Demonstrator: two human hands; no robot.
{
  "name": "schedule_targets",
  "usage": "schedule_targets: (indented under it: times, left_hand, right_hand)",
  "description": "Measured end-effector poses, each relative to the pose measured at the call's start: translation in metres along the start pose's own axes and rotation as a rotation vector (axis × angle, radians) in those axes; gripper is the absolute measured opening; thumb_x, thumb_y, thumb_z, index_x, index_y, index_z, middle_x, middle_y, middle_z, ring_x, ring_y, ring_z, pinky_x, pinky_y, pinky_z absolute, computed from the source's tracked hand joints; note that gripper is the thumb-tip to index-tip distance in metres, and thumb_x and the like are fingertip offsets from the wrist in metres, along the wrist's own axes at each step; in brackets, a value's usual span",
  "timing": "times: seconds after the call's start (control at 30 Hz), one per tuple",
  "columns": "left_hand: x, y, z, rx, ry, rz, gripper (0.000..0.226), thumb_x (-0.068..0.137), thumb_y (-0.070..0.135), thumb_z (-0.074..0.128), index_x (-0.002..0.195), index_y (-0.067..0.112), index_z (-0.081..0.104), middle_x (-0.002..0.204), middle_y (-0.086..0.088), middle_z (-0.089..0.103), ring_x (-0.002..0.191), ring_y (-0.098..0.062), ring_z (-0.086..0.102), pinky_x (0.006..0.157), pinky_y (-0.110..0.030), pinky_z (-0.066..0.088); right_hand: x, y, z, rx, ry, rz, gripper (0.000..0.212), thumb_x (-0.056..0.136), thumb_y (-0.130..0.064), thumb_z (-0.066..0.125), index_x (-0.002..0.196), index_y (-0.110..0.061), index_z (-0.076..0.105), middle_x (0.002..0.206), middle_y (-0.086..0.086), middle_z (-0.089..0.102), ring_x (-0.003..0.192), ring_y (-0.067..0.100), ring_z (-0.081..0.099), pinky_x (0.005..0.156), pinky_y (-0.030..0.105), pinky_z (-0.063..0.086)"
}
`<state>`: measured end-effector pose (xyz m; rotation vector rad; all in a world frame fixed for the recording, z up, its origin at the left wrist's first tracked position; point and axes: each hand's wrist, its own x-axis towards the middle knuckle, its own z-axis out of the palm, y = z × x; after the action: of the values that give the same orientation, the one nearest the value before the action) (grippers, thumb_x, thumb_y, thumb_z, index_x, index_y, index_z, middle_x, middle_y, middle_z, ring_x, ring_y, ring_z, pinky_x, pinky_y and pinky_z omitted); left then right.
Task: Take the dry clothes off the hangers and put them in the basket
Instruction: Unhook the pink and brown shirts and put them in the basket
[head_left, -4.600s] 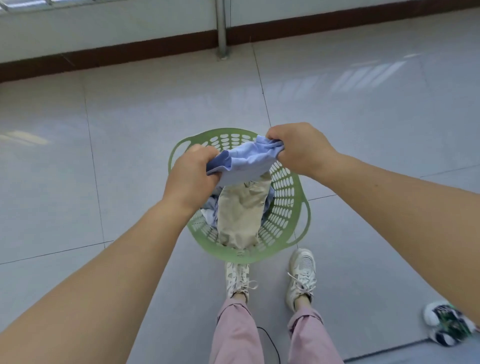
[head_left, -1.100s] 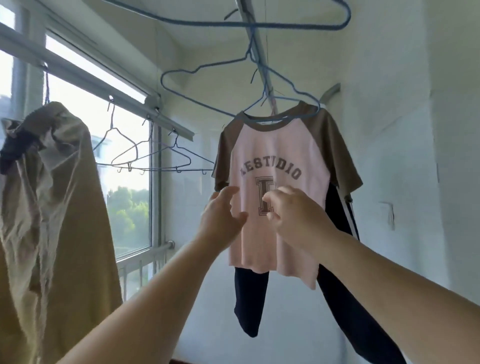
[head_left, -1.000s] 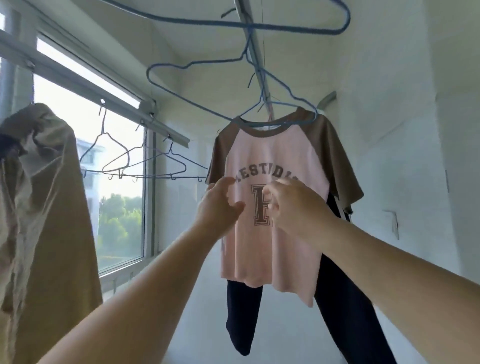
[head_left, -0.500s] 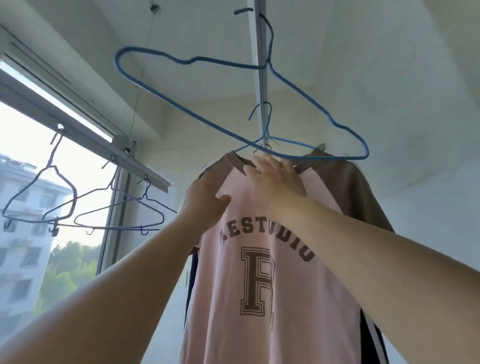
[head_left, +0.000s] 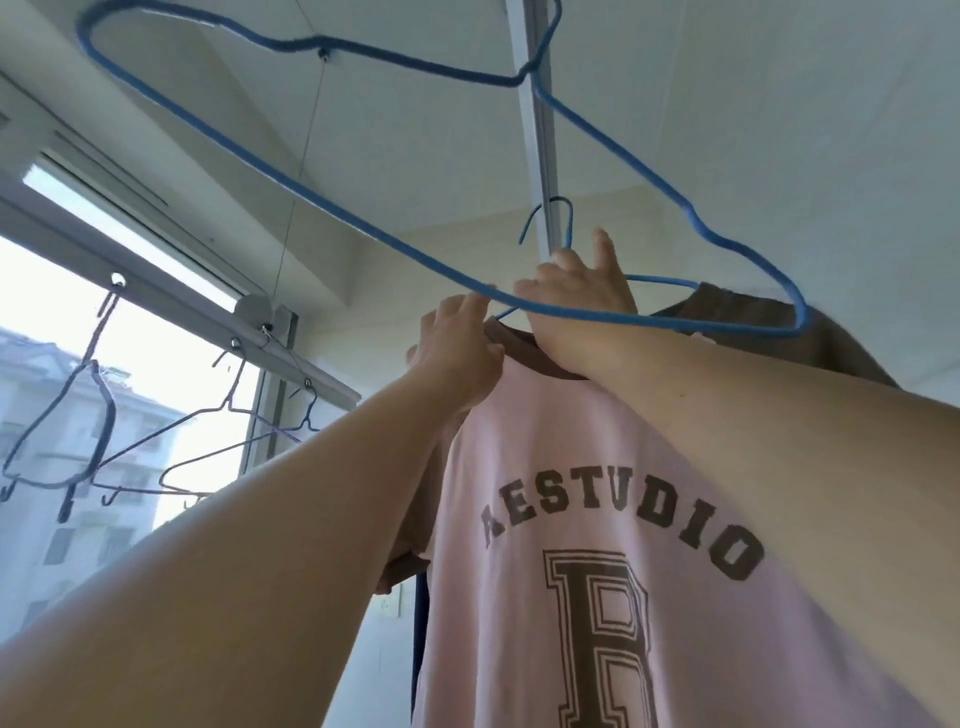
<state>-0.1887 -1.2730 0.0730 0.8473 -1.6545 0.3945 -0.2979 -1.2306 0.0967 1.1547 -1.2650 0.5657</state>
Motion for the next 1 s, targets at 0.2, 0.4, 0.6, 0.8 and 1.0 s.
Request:
schedule_targets:
  times: [0.2,0.4,0.6,0.8,1.0]
  left_hand:
    - [0.018,0.004,0.01,0.017,-0.033,0.06,0.038,0.09,0.017,0.048,0.126,0.027,0.05,0.12,-0.008,0.056,0.115,-0.029,0.048,0.097,-0.045,0.041]
    - [0.013,0.014,0.005,-0.036,0.022,0.095,0.016,0.088,0.012,0.054,0.101,0.019,0.058,0.085,-0.001,0.055,0.082,-0.02,0.05,0.068,-0.024,0.034]
    - [0.008,0.03,-0.002,0.098,-0.122,0.214,0.039,0.089,0.016,0.055,0.124,0.033,0.052,0.091,0.003,0.055,0.089,-0.015,0.049,0.084,-0.026,0.04]
    - [0.005,0.043,-0.008,-0.283,-0.112,0.003,0.003,0.088,0.026,0.059,0.089,0.024,0.059,0.079,0.001,0.056,0.071,-0.015,0.051,0.059,-0.024,0.04]
    - [-0.003,0.056,-0.022,-0.554,-0.336,-0.223,0.015,0.092,0.017,0.053,0.088,0.022,0.066,0.088,-0.005,0.066,0.08,-0.02,0.062,0.077,-0.035,0.053]
  right_hand:
    - [0.008,0.016,0.011,0.136,0.054,0.046,0.028,0.097,-0.021,0.038,0.118,-0.022,0.057,0.12,0.005,0.052,0.123,0.026,0.036,0.092,0.042,0.035]
    - [-0.001,0.044,0.019,0.238,0.083,0.047,0.026,0.096,-0.014,0.042,0.116,-0.017,0.059,0.119,0.011,0.052,0.123,0.032,0.036,0.096,0.043,0.035]
    - [-0.007,0.058,0.018,0.266,0.114,0.019,0.024,0.096,-0.014,0.043,0.114,-0.013,0.059,0.114,0.011,0.055,0.119,0.031,0.039,0.094,0.042,0.035]
    - [-0.011,0.064,0.014,0.434,0.076,0.044,0.025,0.098,-0.016,0.037,0.109,-0.01,0.058,0.112,0.014,0.056,0.109,0.032,0.047,0.081,0.035,0.038]
    - [-0.012,0.066,0.009,0.46,0.069,0.012,0.029,0.098,-0.014,0.036,0.117,-0.007,0.057,0.113,0.015,0.057,0.116,0.03,0.043,0.087,0.035,0.039]
